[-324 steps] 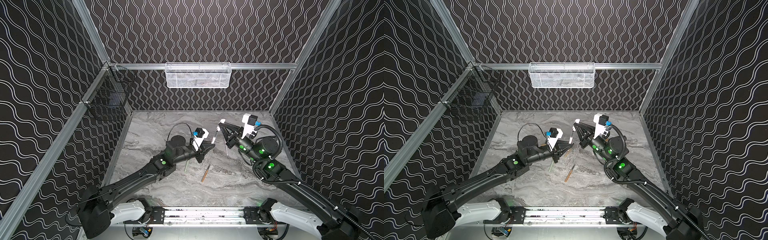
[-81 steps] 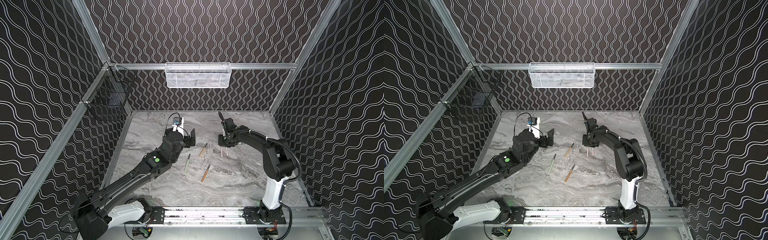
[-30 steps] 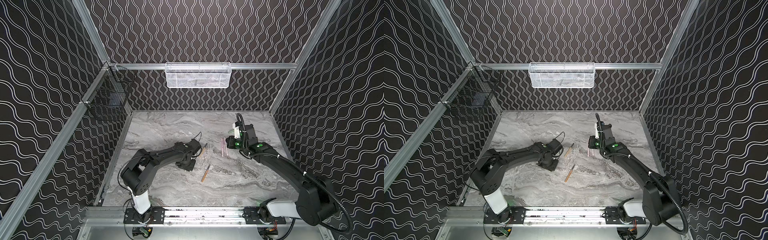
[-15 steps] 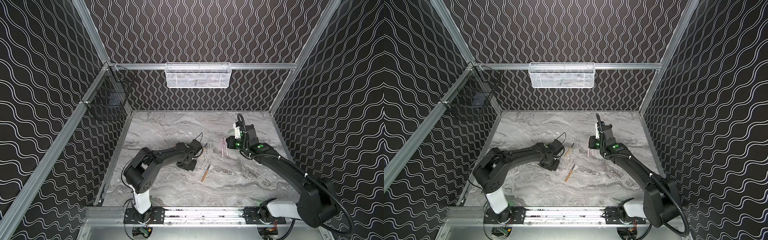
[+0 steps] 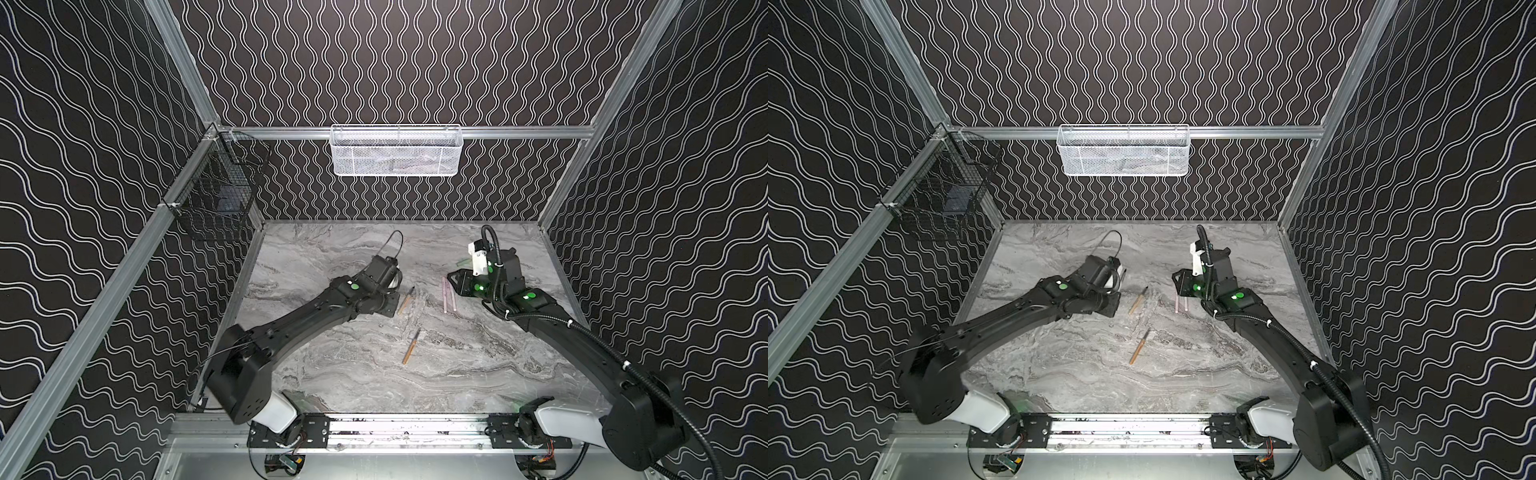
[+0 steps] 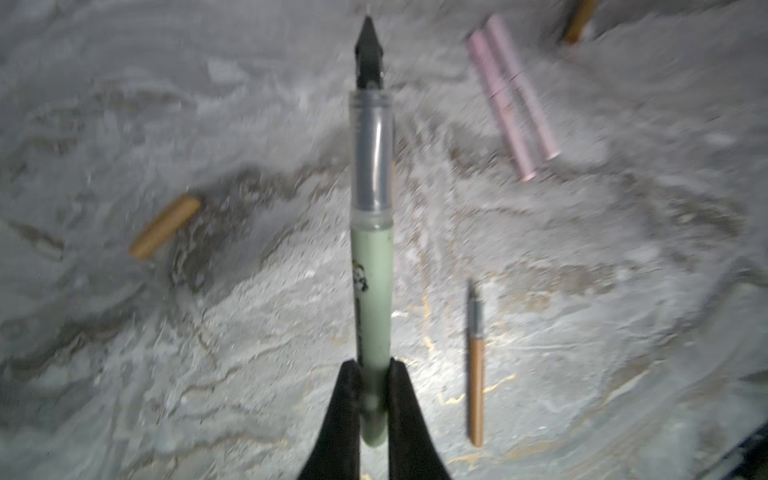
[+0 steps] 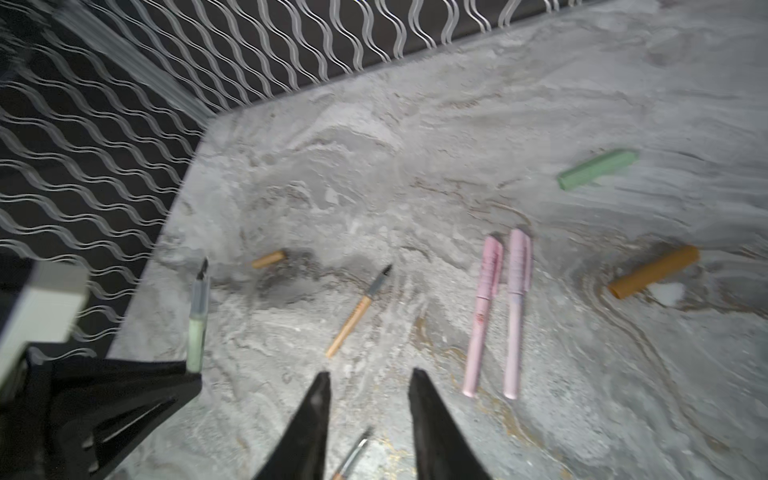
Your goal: Insert the pens into the pen caps
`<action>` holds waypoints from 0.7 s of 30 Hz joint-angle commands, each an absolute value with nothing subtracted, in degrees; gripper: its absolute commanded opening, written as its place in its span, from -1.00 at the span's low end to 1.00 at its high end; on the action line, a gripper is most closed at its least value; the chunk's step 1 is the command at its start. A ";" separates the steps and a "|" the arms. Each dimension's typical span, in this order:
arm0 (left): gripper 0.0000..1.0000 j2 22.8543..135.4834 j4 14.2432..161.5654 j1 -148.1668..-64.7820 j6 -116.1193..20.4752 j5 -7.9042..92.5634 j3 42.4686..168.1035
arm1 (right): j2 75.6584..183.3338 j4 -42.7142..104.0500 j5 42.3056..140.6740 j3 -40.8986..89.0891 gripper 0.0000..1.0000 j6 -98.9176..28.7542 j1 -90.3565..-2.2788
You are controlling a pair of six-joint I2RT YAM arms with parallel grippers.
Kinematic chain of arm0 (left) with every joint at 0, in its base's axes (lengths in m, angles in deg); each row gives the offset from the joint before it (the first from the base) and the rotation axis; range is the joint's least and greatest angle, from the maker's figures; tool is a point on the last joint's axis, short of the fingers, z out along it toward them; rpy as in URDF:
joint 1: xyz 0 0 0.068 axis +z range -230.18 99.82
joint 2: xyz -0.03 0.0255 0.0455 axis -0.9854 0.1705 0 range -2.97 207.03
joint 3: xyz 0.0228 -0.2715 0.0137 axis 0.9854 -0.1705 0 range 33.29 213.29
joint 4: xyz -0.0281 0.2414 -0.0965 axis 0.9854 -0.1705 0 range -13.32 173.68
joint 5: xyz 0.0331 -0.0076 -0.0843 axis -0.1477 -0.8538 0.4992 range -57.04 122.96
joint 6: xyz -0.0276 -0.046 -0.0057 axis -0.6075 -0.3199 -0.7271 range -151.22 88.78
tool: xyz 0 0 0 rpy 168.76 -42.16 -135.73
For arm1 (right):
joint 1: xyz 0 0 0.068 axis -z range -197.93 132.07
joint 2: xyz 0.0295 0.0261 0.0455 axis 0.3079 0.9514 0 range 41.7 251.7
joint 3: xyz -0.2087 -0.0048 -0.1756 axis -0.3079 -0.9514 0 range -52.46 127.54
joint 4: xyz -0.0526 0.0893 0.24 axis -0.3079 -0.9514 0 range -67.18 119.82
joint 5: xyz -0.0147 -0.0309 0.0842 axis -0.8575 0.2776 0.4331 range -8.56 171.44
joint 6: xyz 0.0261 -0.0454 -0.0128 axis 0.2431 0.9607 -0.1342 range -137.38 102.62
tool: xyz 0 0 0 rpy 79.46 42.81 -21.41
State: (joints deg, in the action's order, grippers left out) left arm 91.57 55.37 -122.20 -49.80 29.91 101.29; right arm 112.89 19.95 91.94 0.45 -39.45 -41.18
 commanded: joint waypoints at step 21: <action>-0.97 78.86 84.47 -122.37 -47.38 51.13 90.72 | 115.14 38.71 113.86 4.31 -0.20 -46.83 -48.25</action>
